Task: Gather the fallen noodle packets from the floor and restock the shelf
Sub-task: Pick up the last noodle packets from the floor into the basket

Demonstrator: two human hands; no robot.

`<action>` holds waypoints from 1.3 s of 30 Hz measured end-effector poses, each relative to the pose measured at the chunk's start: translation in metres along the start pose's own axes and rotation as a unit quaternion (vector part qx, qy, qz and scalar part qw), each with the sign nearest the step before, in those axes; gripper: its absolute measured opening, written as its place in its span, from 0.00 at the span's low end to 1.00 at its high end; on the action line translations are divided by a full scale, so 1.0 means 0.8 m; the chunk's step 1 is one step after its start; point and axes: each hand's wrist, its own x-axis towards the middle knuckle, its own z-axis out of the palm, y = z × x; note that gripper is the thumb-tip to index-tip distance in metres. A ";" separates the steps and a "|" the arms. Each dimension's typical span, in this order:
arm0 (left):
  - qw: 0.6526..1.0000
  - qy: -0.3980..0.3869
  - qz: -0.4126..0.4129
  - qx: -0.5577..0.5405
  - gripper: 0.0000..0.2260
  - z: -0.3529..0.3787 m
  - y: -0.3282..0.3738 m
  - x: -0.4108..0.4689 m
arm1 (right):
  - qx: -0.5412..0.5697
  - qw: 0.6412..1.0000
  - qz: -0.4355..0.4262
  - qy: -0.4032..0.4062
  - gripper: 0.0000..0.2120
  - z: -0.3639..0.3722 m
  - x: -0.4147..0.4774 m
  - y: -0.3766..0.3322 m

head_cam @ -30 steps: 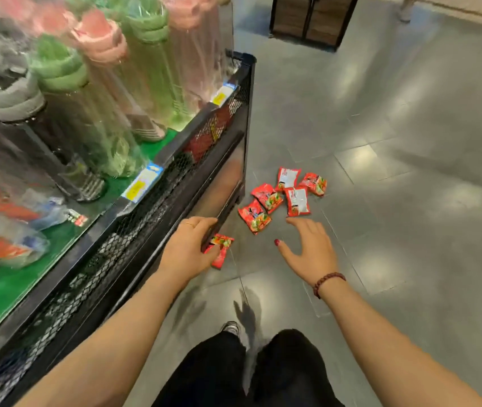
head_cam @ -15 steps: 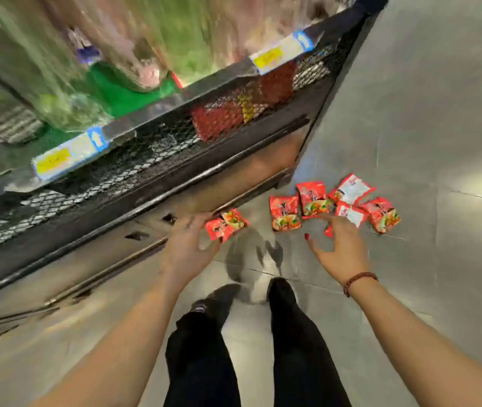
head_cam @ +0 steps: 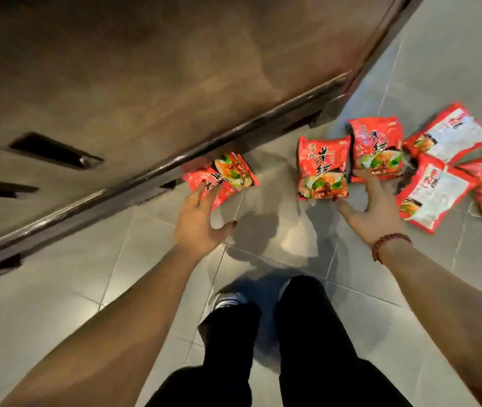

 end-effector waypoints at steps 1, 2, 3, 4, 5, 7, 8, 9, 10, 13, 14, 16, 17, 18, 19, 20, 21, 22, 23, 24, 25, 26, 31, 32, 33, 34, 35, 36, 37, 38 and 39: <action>1.000 -0.004 0.003 0.008 0.37 0.023 -0.016 0.013 | -0.005 1.000 -0.003 -0.001 0.27 0.022 0.014 0.016; 1.000 -0.007 0.004 0.015 0.37 0.042 -0.030 0.025 | -0.007 1.000 -0.005 -0.006 0.28 0.043 0.028 0.032; 1.000 -0.010 0.007 0.020 0.36 0.061 -0.046 0.038 | -0.014 1.000 -0.003 -0.011 0.29 0.063 0.042 0.046; 0.999 -0.009 0.018 0.028 0.36 0.077 -0.061 0.052 | -0.021 1.000 0.000 -0.014 0.29 0.081 0.056 0.060; 0.999 -0.002 0.036 0.038 0.35 0.092 -0.077 0.067 | -0.029 0.999 -0.001 -0.013 0.30 0.097 0.070 0.072; 0.995 0.010 0.070 0.072 0.36 0.116 -0.102 0.097 | -0.033 0.999 -0.007 0.004 0.32 0.126 0.097 0.095; 0.993 0.003 0.065 0.096 0.37 0.125 -0.111 0.110 | -0.035 0.999 -0.007 0.016 0.33 0.138 0.110 0.105; 0.991 -0.006 0.055 0.122 0.38 0.134 -0.119 0.121 | -0.042 0.999 -0.014 0.029 0.34 0.148 0.122 0.113; 0.988 -0.005 0.047 0.146 0.39 0.141 -0.126 0.128 | -0.052 0.998 -0.020 0.037 0.35 0.157 0.133 0.120; 0.985 0.038 0.038 0.164 0.36 0.157 -0.139 0.138 | -0.087 0.995 -0.003 0.048 0.37 0.172 0.158 0.132; 0.985 0.052 0.043 0.157 0.34 0.160 -0.141 0.136 | -0.098 0.994 0.007 0.048 0.38 0.175 0.164 0.135; 0.984 0.051 0.077 0.149 0.32 0.163 -0.148 0.134 | -0.133 0.990 0.002 0.040 0.40 0.175 0.169 0.138; 0.983 0.038 0.105 0.145 0.31 0.162 -0.151 0.132 | -0.148 0.989 -0.010 0.029 0.40 0.174 0.167 0.138; 0.981 0.021 0.138 0.136 0.30 0.158 -0.154 0.129 | -0.153 0.988 -0.021 0.015 0.41 0.173 0.163 0.138; 0.978 -0.004 0.171 0.123 0.30 0.153 -0.158 0.126 | -0.155 0.987 -0.031 0.001 0.41 0.173 0.156 0.137; 0.972 -0.032 0.202 0.117 0.30 0.148 -0.164 0.123 | -0.155 0.987 -0.037 -0.011 0.43 0.174 0.149 0.136; 0.965 -0.048 0.226 0.121 0.30 0.143 -0.172 0.121 | -0.153 0.987 -0.041 -0.021 0.43 0.176 0.140 0.136; 0.961 -0.039 0.239 0.134 0.29 0.141 -0.177 0.119 | -0.145 0.988 -0.041 -0.029 0.43 0.179 0.133 0.137; 0.961 -0.004 0.238 0.139 0.27 0.141 -0.183 0.118 | -0.131 0.990 -0.044 -0.032 0.42 0.184 0.128 0.139; 0.967 0.054 0.214 0.129 0.26 0.141 -0.185 0.116 | -0.110 0.992 -0.047 -0.036 0.41 0.187 0.126 0.141; 0.974 0.117 0.165 0.103 0.25 0.142 -0.185 0.116 | -0.081 0.995 -0.049 -0.039 0.39 0.190 0.125 0.143; 0.979 0.167 0.094 0.064 0.24 0.141 -0.180 0.114 | -0.049 0.996 -0.050 -0.046 0.37 0.192 0.125 0.145; 0.934 0.147 -0.172 -0.276 0.24 0.155 -0.156 0.109 | -0.023 0.992 -0.090 -0.089 0.38 0.193 0.135 0.150; 0.922 0.121 -0.173 -0.324 0.24 0.160 -0.151 0.105 | -0.024 0.991 -0.090 -0.092 0.39 0.196 0.136 0.148; 0.913 0.084 -0.166 -0.364 0.24 0.165 -0.142 0.100 | -0.028 0.991 -0.093 -0.094 0.39 0.199 0.137 0.146; 0.911 0.040 -0.149 -0.382 0.25 0.171 -0.134 0.095 | -0.034 0.990 -0.097 -0.099 0.40 0.203 0.137 0.142; 0.917 0.003 -0.127 -0.378 0.30 0.179 -0.127 0.092 | -0.041 0.988 -0.107 -0.108 0.41 0.207 0.136 0.137; 0.926 -0.023 -0.101 -0.364 0.34 0.185 -0.121 0.090 | -0.048 0.984 -0.120 -0.119 0.42 0.212 0.134 0.130; 0.933 -0.039 -0.084 -0.348 0.38 0.191 -0.119 0.091 | -0.047 0.981 -0.137 -0.133 0.43 0.216 0.134 0.124; 0.938 -0.051 -0.072 -0.336 0.40 0.192 -0.117 0.094 | -0.041 0.977 -0.145 -0.148 0.43 0.220 0.133 0.119; 0.941 -0.057 -0.072 -0.326 0.41 0.191 -0.117 0.099 | -0.032 0.975 -0.156 -0.158 0.44 0.224 0.133 0.117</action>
